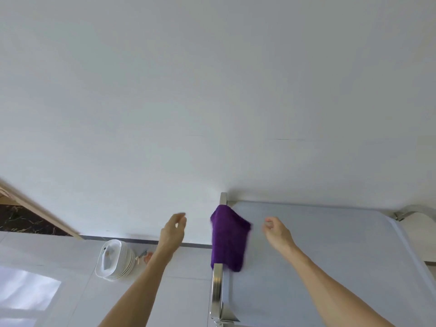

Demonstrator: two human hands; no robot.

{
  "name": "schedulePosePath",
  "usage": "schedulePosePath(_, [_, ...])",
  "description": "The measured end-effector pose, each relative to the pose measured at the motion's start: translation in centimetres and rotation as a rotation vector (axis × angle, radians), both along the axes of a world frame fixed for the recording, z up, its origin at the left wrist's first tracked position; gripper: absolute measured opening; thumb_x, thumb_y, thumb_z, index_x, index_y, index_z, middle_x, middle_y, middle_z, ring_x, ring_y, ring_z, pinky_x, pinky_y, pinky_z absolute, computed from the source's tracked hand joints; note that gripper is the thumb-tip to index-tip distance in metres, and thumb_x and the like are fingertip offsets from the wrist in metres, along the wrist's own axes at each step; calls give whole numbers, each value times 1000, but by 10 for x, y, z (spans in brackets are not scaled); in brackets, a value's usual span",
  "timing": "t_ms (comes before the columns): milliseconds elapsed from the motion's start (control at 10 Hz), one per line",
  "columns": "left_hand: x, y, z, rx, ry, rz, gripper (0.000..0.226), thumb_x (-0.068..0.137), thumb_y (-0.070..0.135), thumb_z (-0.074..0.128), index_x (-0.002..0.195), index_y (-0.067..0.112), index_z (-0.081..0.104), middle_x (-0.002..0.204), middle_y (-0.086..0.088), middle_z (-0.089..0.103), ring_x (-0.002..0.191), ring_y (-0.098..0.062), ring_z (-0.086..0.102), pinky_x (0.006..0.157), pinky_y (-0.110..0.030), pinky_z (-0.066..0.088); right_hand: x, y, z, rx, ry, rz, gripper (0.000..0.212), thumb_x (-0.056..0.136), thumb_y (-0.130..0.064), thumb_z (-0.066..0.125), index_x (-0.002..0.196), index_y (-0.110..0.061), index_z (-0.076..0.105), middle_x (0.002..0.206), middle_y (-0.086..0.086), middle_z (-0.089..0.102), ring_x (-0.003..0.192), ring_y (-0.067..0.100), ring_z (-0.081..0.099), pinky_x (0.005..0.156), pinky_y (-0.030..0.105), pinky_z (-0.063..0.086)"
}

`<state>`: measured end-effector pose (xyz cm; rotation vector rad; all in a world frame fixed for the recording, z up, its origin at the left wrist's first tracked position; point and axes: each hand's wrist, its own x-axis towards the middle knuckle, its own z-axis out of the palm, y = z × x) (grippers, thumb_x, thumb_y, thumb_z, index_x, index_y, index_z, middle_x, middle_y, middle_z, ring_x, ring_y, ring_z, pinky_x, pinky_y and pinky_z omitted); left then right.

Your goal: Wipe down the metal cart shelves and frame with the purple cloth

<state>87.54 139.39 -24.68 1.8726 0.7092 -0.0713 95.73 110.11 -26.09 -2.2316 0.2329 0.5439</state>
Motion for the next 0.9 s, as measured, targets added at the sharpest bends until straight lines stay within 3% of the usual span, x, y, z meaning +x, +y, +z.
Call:
schedulePosePath(100, [-15, -25, -11, -106, 56, -164, 24, 106, 28, 43, 122, 28, 60, 123, 2, 62, 100, -21, 66, 90, -41, 55, -25, 12, 0, 144, 172, 63, 33, 99, -8, 43, 127, -16, 58, 120, 6, 65, 100, 23, 67, 89, 37, 54])
schedulePosePath(200, [-33, -52, -20, -237, 89, -262, 27, 106, 32, 41, 125, 29, 59, 117, 6, 68, 102, -18, 67, 91, -39, 55, -53, 30, 5, 341, 307, 117, 44, 96, 0, 39, 132, -17, 57, 117, -3, 65, 100, 18, 68, 90, 33, 55])
schedulePosePath(300, [-41, -68, -23, -354, 64, -250, 31, 107, 33, 40, 133, 33, 57, 118, 6, 71, 108, -14, 67, 98, -37, 53, -72, 48, 11, 476, 376, 185, 46, 96, 2, 38, 124, -26, 63, 112, -6, 74, 99, 18, 70, 85, 27, 53])
schedulePosePath(400, [-40, -70, -20, -383, 64, -220, 33, 107, 32, 39, 137, 33, 53, 127, 4, 67, 115, -12, 64, 105, -37, 48, -83, 58, 12, 493, 362, 217, 48, 97, 1, 40, 124, -32, 63, 112, -8, 74, 95, 15, 65, 86, 25, 53])
schedulePosePath(500, [-39, -72, -14, -398, 52, -247, 30, 107, 29, 38, 129, 36, 57, 122, 7, 69, 111, -9, 65, 94, -25, 52, -90, 58, 6, 478, 336, 234, 49, 99, -4, 42, 127, -39, 61, 115, -14, 72, 99, 11, 64, 95, 30, 52])
schedulePosePath(700, [-43, -75, -14, -373, 38, -267, 42, 107, 31, 39, 149, 29, 40, 140, 6, 57, 127, -10, 55, 113, -39, 40, -96, 55, 11, 466, 337, 247, 46, 99, -7, 49, 124, -45, 58, 117, -18, 71, 113, 15, 65, 98, 30, 52])
schedulePosePath(800, [-44, -78, -15, -311, 5, -219, 39, 105, 27, 43, 144, 31, 45, 130, 2, 61, 104, -1, 64, 88, -17, 51, -98, 54, 15, 426, 300, 239, 45, 95, -6, 46, 115, -42, 63, 114, -17, 71, 108, 17, 66, 96, 31, 53])
schedulePosePath(900, [-45, -82, -8, -203, -103, -59, 24, 102, 21, 48, 121, 32, 57, 120, 8, 60, 84, 7, 63, 58, -4, 45, -100, 44, 12, 430, 245, 124, 30, 95, -14, 52, 116, -32, 62, 114, -11, 69, 97, 8, 70, 88, 29, 58])
